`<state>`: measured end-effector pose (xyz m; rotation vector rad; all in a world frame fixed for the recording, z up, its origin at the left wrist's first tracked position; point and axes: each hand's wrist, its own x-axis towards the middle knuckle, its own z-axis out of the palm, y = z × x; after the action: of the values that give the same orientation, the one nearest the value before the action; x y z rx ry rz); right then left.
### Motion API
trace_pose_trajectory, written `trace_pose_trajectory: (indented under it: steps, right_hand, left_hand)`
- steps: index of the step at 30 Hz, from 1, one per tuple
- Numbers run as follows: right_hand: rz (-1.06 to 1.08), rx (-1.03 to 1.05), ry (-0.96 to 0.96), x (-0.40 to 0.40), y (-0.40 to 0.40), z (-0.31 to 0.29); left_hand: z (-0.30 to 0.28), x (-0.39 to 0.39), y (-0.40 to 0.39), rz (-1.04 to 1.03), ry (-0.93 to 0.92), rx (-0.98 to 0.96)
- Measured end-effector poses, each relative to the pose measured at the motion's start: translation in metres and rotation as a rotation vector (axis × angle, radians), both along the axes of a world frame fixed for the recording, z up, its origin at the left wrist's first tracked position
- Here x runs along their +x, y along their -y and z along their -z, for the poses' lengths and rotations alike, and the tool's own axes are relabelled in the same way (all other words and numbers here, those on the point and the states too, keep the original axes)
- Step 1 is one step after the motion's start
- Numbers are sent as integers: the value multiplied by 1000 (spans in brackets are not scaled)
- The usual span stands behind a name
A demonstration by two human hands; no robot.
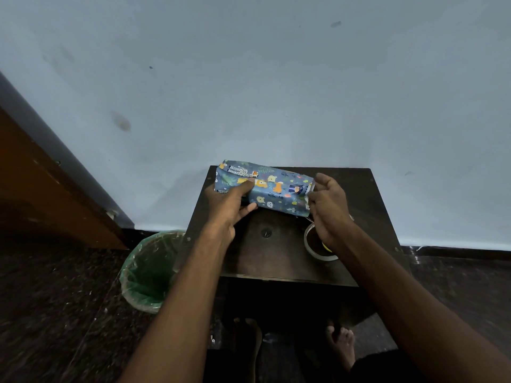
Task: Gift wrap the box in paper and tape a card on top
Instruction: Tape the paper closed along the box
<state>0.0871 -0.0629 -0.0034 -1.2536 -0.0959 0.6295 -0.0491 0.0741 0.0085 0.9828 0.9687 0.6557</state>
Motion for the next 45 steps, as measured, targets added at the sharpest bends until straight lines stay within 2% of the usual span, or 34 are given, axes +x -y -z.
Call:
trace_pose_trajectory:
  steps: [3,7,9,11,15,18,22,27,31,35,40,43,45]
  right_hand:
    - [17,-142,155,9,8,-2]
    - [-87,-538,634,36,36,-6]
    - [-202,-735,771,46,48,-10]
    - [-317,-856,821,50,55,-14]
    - [-477,-914,916,44,56,-19]
    - [-499,-869,943,38,54,-22]
    - [-621,-840,940,32,54,-23]
    - [-717,-924,1051,28,47,-14]
    - [-739,-944,1141,24,45,-12]
    - [-743,-864,1183,28,46,-14]
    - [-636,-592,1130,28,51,-24]
    - [-580,-454,1091,26,48,-25]
    - [-547,-395,1076,24,46,-24]
  left_hand:
    - [-1,-1,3,-34,-26,-19]
    - [-5,-6,1,-70,-157,97]
    - [-10,-11,0,10,-335,174]
    - [-12,-17,-1,117,-593,312]
    - [-12,-26,-3,128,-887,505]
    - [-14,-21,2,70,-964,627]
    - [-20,-13,10,25,-907,850]
    - [-14,-5,15,102,-789,1064]
    - [-5,-7,11,146,-682,1112]
    - [-1,-5,7,165,-471,1127]
    - [-4,2,11,425,-282,992]
    - [-8,2,15,632,-167,755]
    - [-12,1,19,697,-140,606]
